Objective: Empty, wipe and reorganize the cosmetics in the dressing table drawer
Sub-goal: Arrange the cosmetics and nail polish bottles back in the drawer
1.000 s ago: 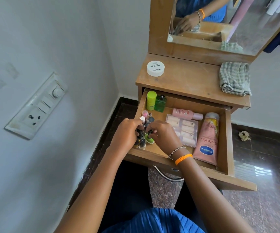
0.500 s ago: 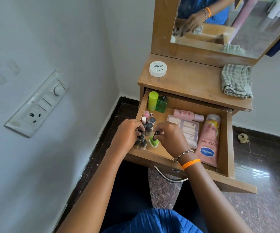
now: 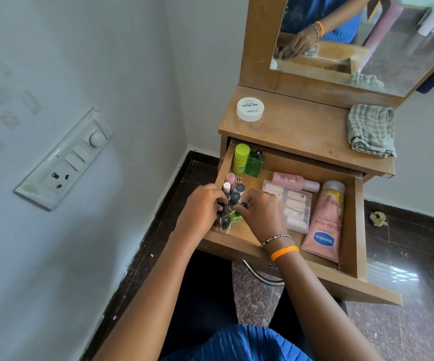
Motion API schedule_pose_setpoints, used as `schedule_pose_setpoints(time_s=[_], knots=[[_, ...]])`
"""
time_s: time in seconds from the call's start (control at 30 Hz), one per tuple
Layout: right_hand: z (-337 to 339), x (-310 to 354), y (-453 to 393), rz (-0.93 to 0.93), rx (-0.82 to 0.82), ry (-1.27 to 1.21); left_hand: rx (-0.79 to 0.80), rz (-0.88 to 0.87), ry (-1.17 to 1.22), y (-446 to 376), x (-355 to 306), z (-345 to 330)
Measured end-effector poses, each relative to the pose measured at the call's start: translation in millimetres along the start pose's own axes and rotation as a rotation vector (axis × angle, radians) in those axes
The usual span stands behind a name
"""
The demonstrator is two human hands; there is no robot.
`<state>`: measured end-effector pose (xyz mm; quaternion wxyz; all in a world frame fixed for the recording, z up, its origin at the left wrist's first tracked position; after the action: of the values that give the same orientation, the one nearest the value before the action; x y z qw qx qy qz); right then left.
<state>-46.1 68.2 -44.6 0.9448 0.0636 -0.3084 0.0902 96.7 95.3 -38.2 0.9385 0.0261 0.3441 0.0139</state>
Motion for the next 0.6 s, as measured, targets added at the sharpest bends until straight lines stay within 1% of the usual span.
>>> schedule_pose_setpoints(time_s=[0.3, 0.5, 0.6], knots=[[-4.0, 1.8, -0.6, 0.011, 0.024, -0.064, 0.000, -0.027, 0.002, -0.5, 0.8, -0.1], [-4.2, -1.4, 0.2, -0.047, -0.047, -0.044, 0.006, -0.005, 0.033, -0.1, 1.3, -1.1], [-3.5, 0.0, -2.5, -0.067, -0.038, -0.063, 0.005, 0.002, 0.041, -0.2, 1.8, -1.0]])
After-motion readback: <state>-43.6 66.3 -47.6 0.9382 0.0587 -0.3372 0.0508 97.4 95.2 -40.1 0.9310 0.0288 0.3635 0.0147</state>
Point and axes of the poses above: each hand's wrist, its own y-axis away from the middle knuckle, its own z-axis out of the back of the hand, x = y × z, the point moved 1 cm from there along -y, towards the middle knuckle, and after that the axes turned 3 degrees about x, right-handed, at the moved point
